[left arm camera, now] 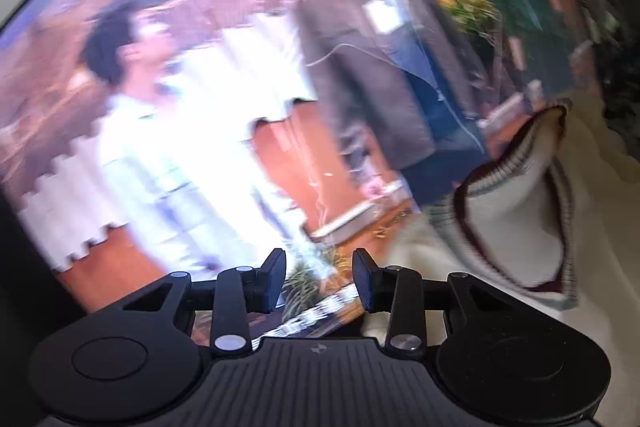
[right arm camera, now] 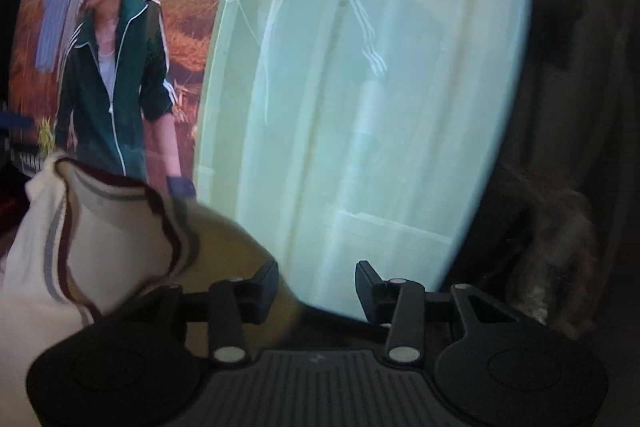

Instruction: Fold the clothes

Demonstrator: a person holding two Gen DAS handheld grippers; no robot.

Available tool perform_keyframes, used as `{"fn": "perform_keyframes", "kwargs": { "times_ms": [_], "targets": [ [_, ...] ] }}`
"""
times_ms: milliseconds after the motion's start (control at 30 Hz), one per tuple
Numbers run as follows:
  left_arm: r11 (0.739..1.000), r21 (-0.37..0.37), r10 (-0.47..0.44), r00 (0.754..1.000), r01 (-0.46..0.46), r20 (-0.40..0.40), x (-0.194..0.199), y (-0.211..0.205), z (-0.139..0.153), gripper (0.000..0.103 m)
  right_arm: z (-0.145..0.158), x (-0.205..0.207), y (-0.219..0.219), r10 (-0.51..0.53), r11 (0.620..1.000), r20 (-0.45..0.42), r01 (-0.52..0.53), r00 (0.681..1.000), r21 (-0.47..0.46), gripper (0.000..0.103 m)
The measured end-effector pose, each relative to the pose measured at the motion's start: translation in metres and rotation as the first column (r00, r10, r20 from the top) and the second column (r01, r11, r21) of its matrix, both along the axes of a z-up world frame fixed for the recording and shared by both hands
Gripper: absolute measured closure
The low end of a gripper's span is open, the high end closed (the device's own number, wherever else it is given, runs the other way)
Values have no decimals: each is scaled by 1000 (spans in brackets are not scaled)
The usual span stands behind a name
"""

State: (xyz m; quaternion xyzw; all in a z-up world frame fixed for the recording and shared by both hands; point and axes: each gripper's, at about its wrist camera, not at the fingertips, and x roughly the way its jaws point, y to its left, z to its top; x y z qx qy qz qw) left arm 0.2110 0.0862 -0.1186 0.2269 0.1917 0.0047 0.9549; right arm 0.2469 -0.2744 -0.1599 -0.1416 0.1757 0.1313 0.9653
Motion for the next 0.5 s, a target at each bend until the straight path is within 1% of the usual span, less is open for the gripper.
{"fn": "perform_keyframes", "kwargs": {
  "times_ms": [33, 133, 200, 233, 300, 367, 400, 433, 467, 500],
  "targets": [
    [1000, -14, 14, 1000, -14, 6, -4, 6, 2, 66, -6, -10, 0, 31, 999, -2, -31, 1000, -29, 64],
    [996, -85, 11, 1000, -11, -7, -24, 18, 2, 66, -36, -35, 11, 147, 981, -71, -155, 987, -113, 65],
    [992, -127, 3, 1000, -7, -31, -40, 23, -4, 66, -52, -36, 33, 181, 955, -84, -196, 980, -221, 65],
    [989, -145, -2, 999, -5, -50, -42, 26, -9, 66, -58, -36, 41, 181, 948, -86, -197, 980, -249, 65],
    [983, -182, -11, 996, -5, -88, -46, 32, -19, 66, -61, -29, 43, 185, 951, -119, -209, 975, -229, 65],
    [980, -198, -4, 992, -20, -124, -60, 35, -32, 66, -62, -15, 39, 177, 957, -166, -209, 970, -202, 66],
    [978, -206, -1, 990, -28, -140, -67, 36, -39, 66, -63, -9, 34, 177, 958, -187, -212, 966, -193, 73],
    [977, -207, 8, 989, -39, -148, -71, 38, -42, 66, -63, -4, 31, 180, 957, -219, -222, 959, -185, 84],
    [975, -217, 16, 987, -51, -159, -76, 43, -45, 66, -65, 2, 26, 182, 959, -265, -231, 947, -167, 87],
    [970, -238, 16, 985, -57, -170, -77, 48, -44, 66, -67, 8, 22, 184, 960, -310, -238, 933, -148, 88]
  ]
}}
